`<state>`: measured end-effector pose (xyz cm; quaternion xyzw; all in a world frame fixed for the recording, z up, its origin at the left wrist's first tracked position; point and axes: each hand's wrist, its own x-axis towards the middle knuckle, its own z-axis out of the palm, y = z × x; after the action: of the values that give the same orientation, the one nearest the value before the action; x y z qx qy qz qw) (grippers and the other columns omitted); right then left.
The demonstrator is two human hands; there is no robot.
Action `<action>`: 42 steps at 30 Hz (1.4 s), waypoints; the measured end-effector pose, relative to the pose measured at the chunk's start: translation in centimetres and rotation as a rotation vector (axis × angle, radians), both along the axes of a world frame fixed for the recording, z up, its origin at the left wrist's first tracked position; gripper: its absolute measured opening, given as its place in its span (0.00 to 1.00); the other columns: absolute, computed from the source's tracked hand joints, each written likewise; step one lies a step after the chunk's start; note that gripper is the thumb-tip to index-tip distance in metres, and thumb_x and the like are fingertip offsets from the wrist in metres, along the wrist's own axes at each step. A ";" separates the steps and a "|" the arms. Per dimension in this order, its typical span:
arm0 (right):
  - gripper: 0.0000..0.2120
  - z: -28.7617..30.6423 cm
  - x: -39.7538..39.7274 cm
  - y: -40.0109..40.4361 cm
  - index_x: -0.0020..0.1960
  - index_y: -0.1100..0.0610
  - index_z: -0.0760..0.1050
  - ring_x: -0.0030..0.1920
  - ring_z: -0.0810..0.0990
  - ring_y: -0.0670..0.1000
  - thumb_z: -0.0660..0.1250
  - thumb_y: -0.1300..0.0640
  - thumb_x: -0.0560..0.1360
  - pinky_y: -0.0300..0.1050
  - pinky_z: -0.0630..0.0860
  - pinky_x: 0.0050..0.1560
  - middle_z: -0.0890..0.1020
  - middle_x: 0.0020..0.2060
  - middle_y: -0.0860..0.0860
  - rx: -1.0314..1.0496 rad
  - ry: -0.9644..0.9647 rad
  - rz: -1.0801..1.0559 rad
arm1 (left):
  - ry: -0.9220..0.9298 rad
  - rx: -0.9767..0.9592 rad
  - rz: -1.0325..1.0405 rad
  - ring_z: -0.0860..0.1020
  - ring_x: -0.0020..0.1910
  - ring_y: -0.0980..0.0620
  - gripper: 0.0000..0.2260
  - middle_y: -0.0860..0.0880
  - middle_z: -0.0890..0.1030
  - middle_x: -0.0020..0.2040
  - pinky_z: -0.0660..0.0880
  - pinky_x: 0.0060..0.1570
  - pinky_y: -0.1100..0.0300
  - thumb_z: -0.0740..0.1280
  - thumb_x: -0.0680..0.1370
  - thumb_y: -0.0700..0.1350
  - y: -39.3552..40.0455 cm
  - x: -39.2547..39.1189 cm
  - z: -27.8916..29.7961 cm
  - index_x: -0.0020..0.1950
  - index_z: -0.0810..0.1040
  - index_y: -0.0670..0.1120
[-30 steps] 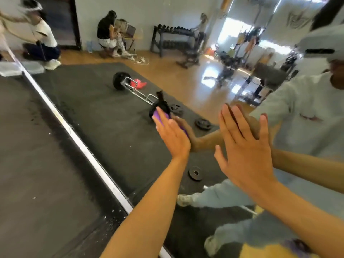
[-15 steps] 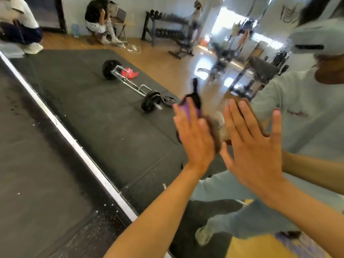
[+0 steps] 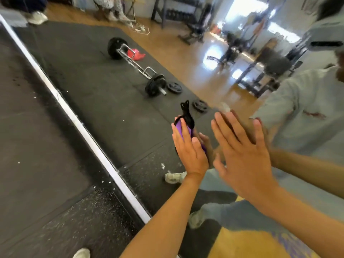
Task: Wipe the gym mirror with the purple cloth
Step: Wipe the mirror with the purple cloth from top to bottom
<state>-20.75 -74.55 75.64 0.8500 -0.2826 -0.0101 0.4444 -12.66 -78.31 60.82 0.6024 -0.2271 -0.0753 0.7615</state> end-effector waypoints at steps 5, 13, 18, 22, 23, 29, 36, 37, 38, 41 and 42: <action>0.42 -4.2 0.2 0.1 0.85 0.58 0.47 0.84 0.44 0.54 0.61 0.48 0.77 0.63 0.35 0.81 0.47 0.85 0.55 0.069 0.066 -0.019 | 0.363 -0.010 0.006 0.66 0.79 0.41 0.23 0.51 0.63 0.82 0.67 0.75 0.36 0.51 0.82 0.63 1.0 0.3 -3.0 0.74 0.51 0.83; 0.38 -7.5 0.3 0.0 0.85 0.59 0.49 0.84 0.47 0.55 0.53 0.47 0.79 0.65 0.34 0.80 0.48 0.85 0.55 0.102 0.016 0.004 | 0.050 0.006 -0.003 0.45 0.86 0.52 0.25 0.66 0.43 0.83 0.49 0.83 0.41 0.46 0.86 0.56 0.6 -1.6 -5.5 0.82 0.41 0.70; 0.39 -10.8 0.6 -0.2 0.85 0.59 0.49 0.84 0.48 0.56 0.55 0.47 0.79 0.65 0.36 0.80 0.49 0.85 0.55 0.136 0.068 0.012 | 0.121 -0.013 0.038 0.51 0.86 0.49 0.26 0.67 0.50 0.84 0.50 0.84 0.45 0.47 0.85 0.53 -0.3 -1.0 -8.8 0.82 0.44 0.70; 0.40 -12.5 1.1 0.0 0.85 0.58 0.46 0.84 0.47 0.55 0.54 0.46 0.78 0.66 0.32 0.79 0.47 0.85 0.54 0.121 0.125 -0.034 | 0.382 0.021 0.036 0.56 0.84 0.48 0.25 0.53 0.54 0.86 0.58 0.80 0.38 0.47 0.85 0.57 -0.3 -0.4 -14.2 0.79 0.43 0.78; 0.40 -12.7 1.3 0.0 0.85 0.57 0.46 0.84 0.47 0.55 0.54 0.45 0.78 0.65 0.31 0.78 0.48 0.85 0.53 0.120 0.125 -0.039 | 0.425 0.031 0.040 0.56 0.84 0.49 0.24 0.53 0.54 0.86 0.58 0.80 0.39 0.47 0.85 0.58 -0.4 -0.3 -15.2 0.78 0.44 0.79; 0.40 -13.4 2.4 -0.1 0.85 0.57 0.50 0.84 0.49 0.55 0.57 0.46 0.77 0.66 0.32 0.78 0.50 0.85 0.52 0.108 0.115 -0.026 | 0.813 0.089 0.061 0.63 0.81 0.53 0.27 0.54 0.57 0.85 0.63 0.80 0.43 0.51 0.85 0.60 -0.7 1.1 -23.7 0.85 0.53 0.63; 0.39 -13.6 2.7 0.1 0.85 0.56 0.45 0.84 0.45 0.54 0.54 0.45 0.79 0.65 0.30 0.78 0.46 0.85 0.52 0.109 0.153 -0.059 | 0.558 0.095 0.032 0.45 0.85 0.55 0.23 0.59 0.38 0.85 0.51 0.84 0.45 0.44 0.85 0.66 0.6 -0.4 -17.4 0.80 0.43 0.75; 0.38 -13.6 2.7 0.1 0.85 0.56 0.45 0.84 0.45 0.54 0.53 0.45 0.80 0.65 0.29 0.77 0.46 0.85 0.52 0.113 0.151 -0.059 | 0.442 0.069 -0.011 0.44 0.85 0.55 0.23 0.62 0.35 0.83 0.50 0.83 0.43 0.44 0.85 0.66 1.1 -1.3 -15.9 0.79 0.40 0.76; 0.37 -13.6 2.7 0.1 0.85 0.56 0.45 0.84 0.45 0.54 0.52 0.45 0.81 0.65 0.28 0.77 0.46 0.85 0.52 0.120 0.138 -0.057 | 0.324 0.032 -0.062 0.43 0.85 0.53 0.24 0.65 0.33 0.83 0.49 0.83 0.41 0.43 0.85 0.65 1.6 -2.1 -14.5 0.80 0.38 0.74; 0.34 -13.6 2.9 0.2 0.85 0.56 0.46 0.84 0.46 0.53 0.47 0.44 0.84 0.63 0.28 0.78 0.48 0.85 0.51 0.142 0.072 -0.043 | -0.013 -0.006 -0.149 0.41 0.86 0.47 0.26 0.58 0.38 0.85 0.42 0.83 0.45 0.42 0.87 0.62 2.1 -3.4 -13.2 0.83 0.36 0.65; 0.34 -13.7 2.8 0.3 0.85 0.56 0.46 0.84 0.46 0.54 0.48 0.44 0.83 0.63 0.28 0.78 0.47 0.85 0.51 0.143 0.076 -0.039 | -0.018 0.001 -0.148 0.41 0.85 0.48 0.26 0.57 0.41 0.86 0.41 0.83 0.47 0.43 0.87 0.60 1.7 -3.1 -14.0 0.83 0.38 0.66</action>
<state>-17.92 -74.30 61.98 0.8730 -0.2804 -0.0712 0.3928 -15.74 -76.62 46.83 0.5851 -0.2778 -0.1264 0.7513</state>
